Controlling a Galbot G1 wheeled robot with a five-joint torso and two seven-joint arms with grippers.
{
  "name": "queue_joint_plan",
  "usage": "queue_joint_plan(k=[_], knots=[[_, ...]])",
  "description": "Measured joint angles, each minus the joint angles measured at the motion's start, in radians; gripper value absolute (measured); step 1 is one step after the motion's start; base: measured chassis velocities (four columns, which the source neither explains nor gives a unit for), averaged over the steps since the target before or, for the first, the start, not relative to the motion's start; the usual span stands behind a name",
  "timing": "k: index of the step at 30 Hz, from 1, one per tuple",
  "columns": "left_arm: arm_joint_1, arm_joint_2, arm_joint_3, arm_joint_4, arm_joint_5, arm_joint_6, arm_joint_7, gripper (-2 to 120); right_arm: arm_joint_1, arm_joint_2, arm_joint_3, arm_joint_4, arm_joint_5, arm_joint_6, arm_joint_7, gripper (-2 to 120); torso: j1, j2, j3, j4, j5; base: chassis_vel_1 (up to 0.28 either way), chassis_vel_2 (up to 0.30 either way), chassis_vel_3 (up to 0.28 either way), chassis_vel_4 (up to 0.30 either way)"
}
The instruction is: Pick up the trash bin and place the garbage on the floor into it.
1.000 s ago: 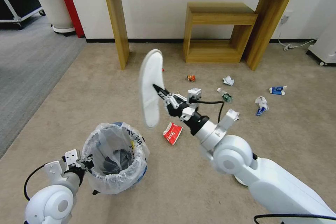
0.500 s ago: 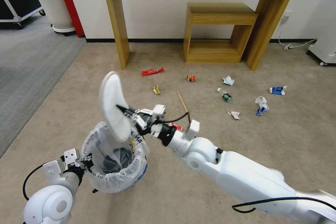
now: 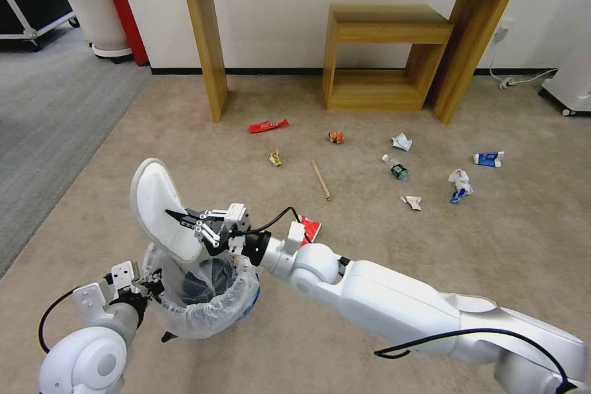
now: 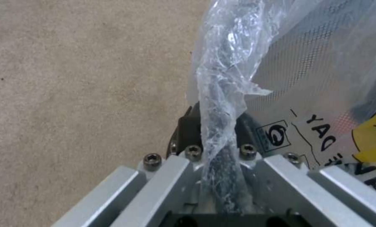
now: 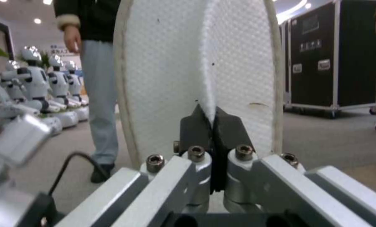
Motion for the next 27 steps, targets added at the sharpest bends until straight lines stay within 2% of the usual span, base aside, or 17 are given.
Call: queue_joint_plan(k=[13,16,17,19,20,23,25,27], knots=[[-0.003,0.01,-0.001,0.002,-0.008,-0.004,0.002,1,-0.004,0.036,-0.048,-0.073,-0.051,0.011,0.006,0,0.0,0.0,0.0,0.0,0.0001,0.0,0.0,0.0,0.0],[-0.004,0.014,-0.002,0.006,-0.01,-0.005,0.003,1,-0.01,0.029,-0.052,-0.072,-0.06,0.004,0.012,13,0.0,0.0,0.0,0.0,0.0002,0.0,0.0,0.0,0.0],[-0.004,0.014,-0.002,0.006,-0.01,-0.005,0.003,1,-0.01,0.029,-0.052,-0.072,-0.06,0.004,0.012,13,0.0,0.0,0.0,0.0,0.0002,0.0,0.0,0.0,0.0],[-0.005,0.015,-0.003,0.007,-0.01,-0.005,0.003,1,-0.011,0.02,-0.052,-0.066,-0.06,0.001,0.014,22,0.0,0.0,0.0,0.0,0.0002,0.0,0.0,0.0,0.0],[-0.005,0.015,-0.003,0.007,-0.01,-0.005,0.003,1,-0.011,0.02,-0.052,-0.066,-0.06,0.001,0.014,22,0.0,0.0,0.0,0.0,0.0002,0.0,0.0,0.0,0.0],[-0.009,0.016,-0.003,0.013,-0.011,-0.006,0.003,1,-0.018,0.001,-0.05,-0.053,-0.061,0.0,0.016,37,0.0,0.0,0.0,0.0,0.0002,0.0,0.0,0.0,0.0],[-0.01,0.016,-0.003,0.015,-0.011,-0.006,0.003,1,-0.021,-0.005,-0.047,-0.05,-0.062,0.0,0.017,41,0.0,0.0,0.0,0.0,0.0002,0.0,0.0,0.0,0.0],[-0.011,0.016,-0.003,0.017,-0.011,-0.007,0.003,1,-0.027,-0.017,-0.036,-0.036,-0.064,-0.002,0.024,51,0.0,0.0,0.0,0.0,0.0002,0.0,0.0,0.0,0.0]])
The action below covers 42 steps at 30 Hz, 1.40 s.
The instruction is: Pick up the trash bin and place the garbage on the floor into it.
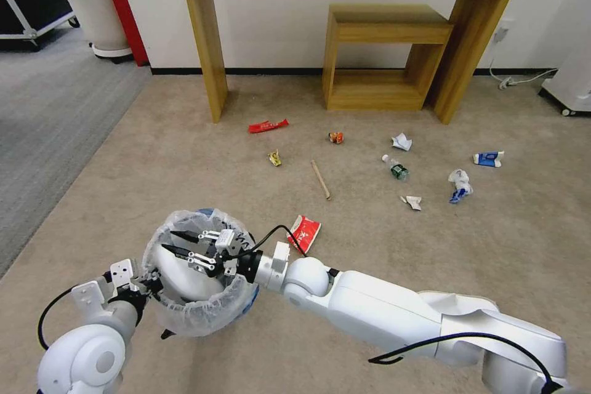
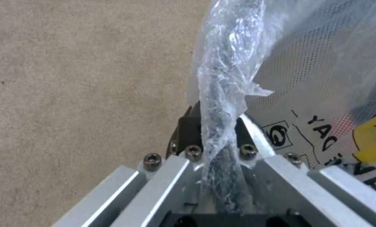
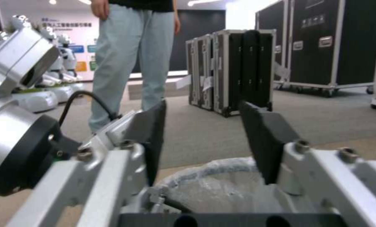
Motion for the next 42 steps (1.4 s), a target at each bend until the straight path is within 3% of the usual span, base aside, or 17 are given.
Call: queue_joint_plan(k=[6,13,20,25,27,28,29,31,36,42], knots=[[0.0,0.0,-0.002,0.007,0.002,-0.001,0.0,1,-0.016,-0.066,0.087,0.097,0.044,-0.05,0.049,71,0.0,0.0,0.0,-0.0001,0.0,0.0,0.0,0.0,0.0],[-0.004,0.009,-0.004,0.015,0.002,-0.003,0.002,1,-0.075,-0.261,0.308,0.313,0.17,-0.164,0.192,98,0.0,0.0,0.0,-0.0002,0.0004,0.0,0.0,0.0,0.0],[-0.006,0.016,-0.003,0.016,0.001,-0.003,0.002,1,-0.18,-0.379,0.505,0.406,0.223,-0.197,0.241,100,0.0,0.0,0.0,0.0,0.0003,0.0,0.0,0.0,0.0],[-0.007,0.016,-0.002,0.016,0.001,-0.003,0.002,1,-0.218,-0.406,0.564,0.426,0.232,-0.205,0.253,100,0.0,0.0,0.0,-0.0001,0.0003,0.0,0.0,0.0,0.0],[-0.009,0.014,0.003,0.016,0.001,-0.003,0.001,1,-0.314,-0.444,0.691,0.464,0.247,-0.216,0.274,100,0.0,0.0,0.0,0.0,0.0001,0.0,0.0,0.0,0.0],[-0.009,0.014,0.003,0.016,0.001,-0.003,0.001,1,-0.314,-0.444,0.691,0.464,0.247,-0.216,0.274,100,0.0,0.0,0.0,0.0,0.0001,0.0,0.0,0.0,0.0],[-0.01,0.011,0.006,0.016,0.002,-0.003,0.0,1,-0.388,-0.462,0.776,0.485,0.253,-0.223,0.283,100,0.0,0.0,0.0,-0.0001,0.0005,0.0,0.0,0.0,0.0],[-0.011,0.008,0.008,0.016,0.004,-0.003,0.0,1,-0.456,-0.479,0.852,0.5,0.252,-0.231,0.286,100,0.0,0.0,0.0,-0.0002,0.0002,0.0,0.0,0.0,0.0],[-0.014,0.0,0.012,0.017,0.007,-0.002,0.001,1,-0.572,-0.48,0.977,0.531,0.243,-0.243,0.317,100,0.0,0.0,0.0,-0.0001,0.0,0.0,0.0,0.0,0.0],[-0.011,-0.011,0.006,0.012,0.013,-0.001,0.004,1,-0.73,-0.392,1.092,0.55,0.161,-0.211,0.339,100,0.0,0.0,0.0,-0.0001,0.0001,0.0,0.0,0.0,0.0]])
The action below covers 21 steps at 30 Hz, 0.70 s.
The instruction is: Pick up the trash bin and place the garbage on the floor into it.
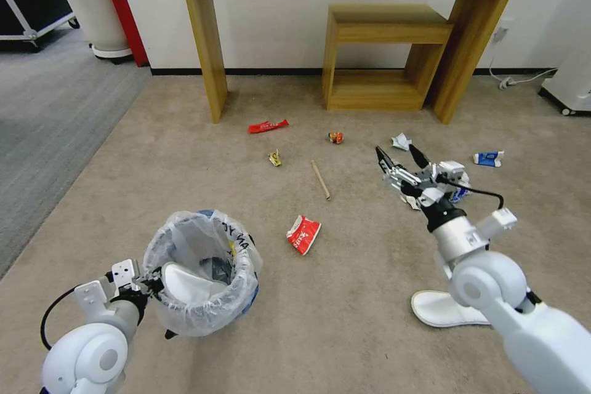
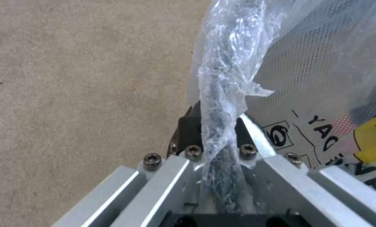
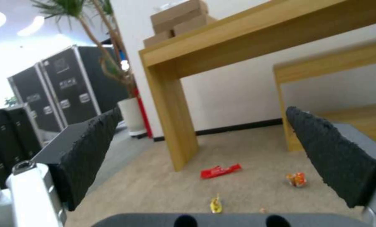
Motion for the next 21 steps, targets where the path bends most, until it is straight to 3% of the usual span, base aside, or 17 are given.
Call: queue_joint_plan(k=[5,21], knots=[[0.007,0.0,-0.006,0.008,0.015,0.017,0.003,1,-0.051,0.053,0.013,-0.008,-0.059,0.01,0.007,100,0.0,0.0,0.0,0.0002,-0.0002,0.0,0.0,0.0,0.0],[0.021,0.003,-0.026,0.015,0.072,0.026,0.042,1,-0.113,0.088,0.039,-0.046,-0.1,0.002,0.04,97,0.0,0.0,0.0,0.0001,-0.0001,0.0,0.0,0.0,0.0]])
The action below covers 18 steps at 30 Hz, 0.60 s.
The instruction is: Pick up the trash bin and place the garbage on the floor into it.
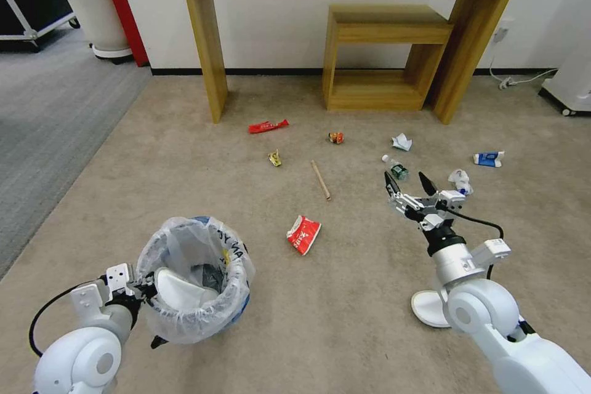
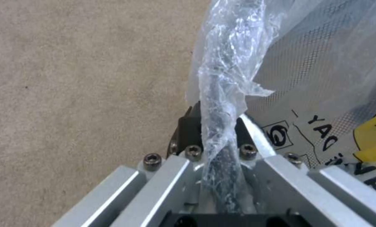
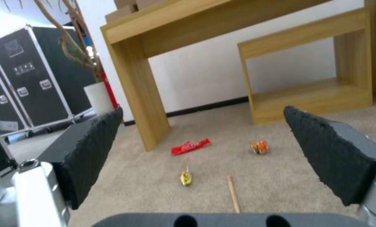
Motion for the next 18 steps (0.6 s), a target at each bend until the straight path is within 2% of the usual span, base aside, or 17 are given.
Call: queue_joint_plan(k=[13,18], knots=[[0.002,-0.005,-0.008,-0.001,-0.013,-0.006,0.0,1,-0.027,0.021,0.001,-0.012,-0.011,0.013,-0.021,96,0.0,0.0,0.0,0.0001,0.0,0.0,0.0,0.0,0.0],[0.002,-0.008,-0.008,-0.001,-0.012,-0.01,0.0,1,-0.095,0.056,0.053,0.038,-0.055,0.013,-0.031,96,0.0,0.0,0.0,0.0,-0.0002,0.0,0.0,0.0,0.0]])
